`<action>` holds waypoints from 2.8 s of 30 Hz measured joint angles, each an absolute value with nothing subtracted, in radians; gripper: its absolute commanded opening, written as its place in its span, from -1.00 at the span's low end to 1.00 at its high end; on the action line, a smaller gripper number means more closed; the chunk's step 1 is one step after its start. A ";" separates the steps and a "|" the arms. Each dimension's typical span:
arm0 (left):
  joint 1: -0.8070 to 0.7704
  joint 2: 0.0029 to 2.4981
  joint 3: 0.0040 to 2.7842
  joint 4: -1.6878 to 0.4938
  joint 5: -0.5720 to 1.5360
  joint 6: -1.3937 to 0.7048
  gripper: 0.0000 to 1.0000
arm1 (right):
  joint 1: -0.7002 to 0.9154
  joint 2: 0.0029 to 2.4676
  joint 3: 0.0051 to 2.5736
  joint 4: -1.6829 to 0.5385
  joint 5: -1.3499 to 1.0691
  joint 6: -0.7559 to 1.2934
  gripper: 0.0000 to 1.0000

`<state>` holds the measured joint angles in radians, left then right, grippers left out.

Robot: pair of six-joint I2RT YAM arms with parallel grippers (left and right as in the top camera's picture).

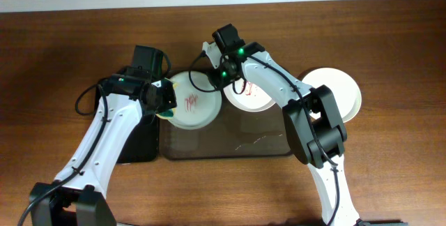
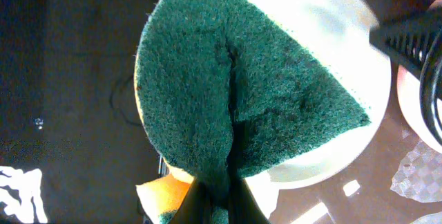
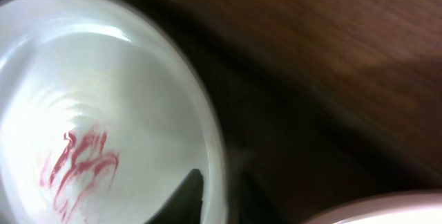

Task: Clean dirty plates on tray and stack at the side
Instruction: 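Hold the left plate with the right gripper and scrub it with the sponge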

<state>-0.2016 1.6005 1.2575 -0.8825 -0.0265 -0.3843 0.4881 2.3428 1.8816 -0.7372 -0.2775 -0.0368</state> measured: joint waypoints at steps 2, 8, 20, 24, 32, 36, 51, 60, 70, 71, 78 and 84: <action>-0.202 1.600 1.258 -0.883 -0.027 -0.384 -1.00 | 0.489 2.344 1.882 -0.860 -0.281 0.008 -0.92; -0.211 1.600 1.253 -0.868 0.012 -0.384 -1.00 | 0.489 2.343 1.893 -1.086 -0.322 0.053 -0.92; -0.327 1.792 1.166 -0.770 0.168 -0.780 -1.00 | 0.490 2.344 1.892 -1.118 -0.326 0.056 -0.88; -0.327 1.837 1.164 -0.726 0.180 -0.822 -1.00 | 0.490 2.344 1.892 -1.118 -0.326 0.056 -0.88; -0.345 1.860 1.168 -0.734 -0.060 -0.830 -1.00 | 0.504 2.344 1.892 -1.111 -0.344 0.060 -0.89; -0.334 1.860 1.182 -0.748 -0.063 -0.720 -1.00 | 0.504 2.344 1.892 -1.111 -0.345 0.067 -0.90; -0.318 1.828 1.095 -0.624 0.149 -0.674 -1.00 | 0.503 2.344 1.892 -1.118 -0.342 0.070 -0.92; -0.180 1.799 1.088 -0.770 0.155 -0.463 -1.00 | 0.514 2.344 1.892 -1.117 -0.348 0.081 -0.90; -0.208 1.794 1.072 -0.706 0.342 -0.507 -1.00 | 0.503 2.344 1.888 -1.119 -0.325 0.297 -0.81; -0.223 1.794 1.072 -0.694 0.342 -0.559 -1.00 | 0.504 2.344 1.888 -1.121 -0.327 0.323 -0.81; -0.295 1.799 1.054 -0.553 0.341 -0.811 -1.00 | 0.522 2.344 1.888 -1.121 -0.345 0.432 -0.81; -0.294 1.816 1.044 -0.585 0.268 -0.857 -1.00 | 0.523 2.344 1.887 -1.121 -0.366 0.453 -0.81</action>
<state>-0.2939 1.8156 1.0439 -0.5846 0.2680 -0.8574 0.5228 2.3444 1.8870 -1.1213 -0.3664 0.4526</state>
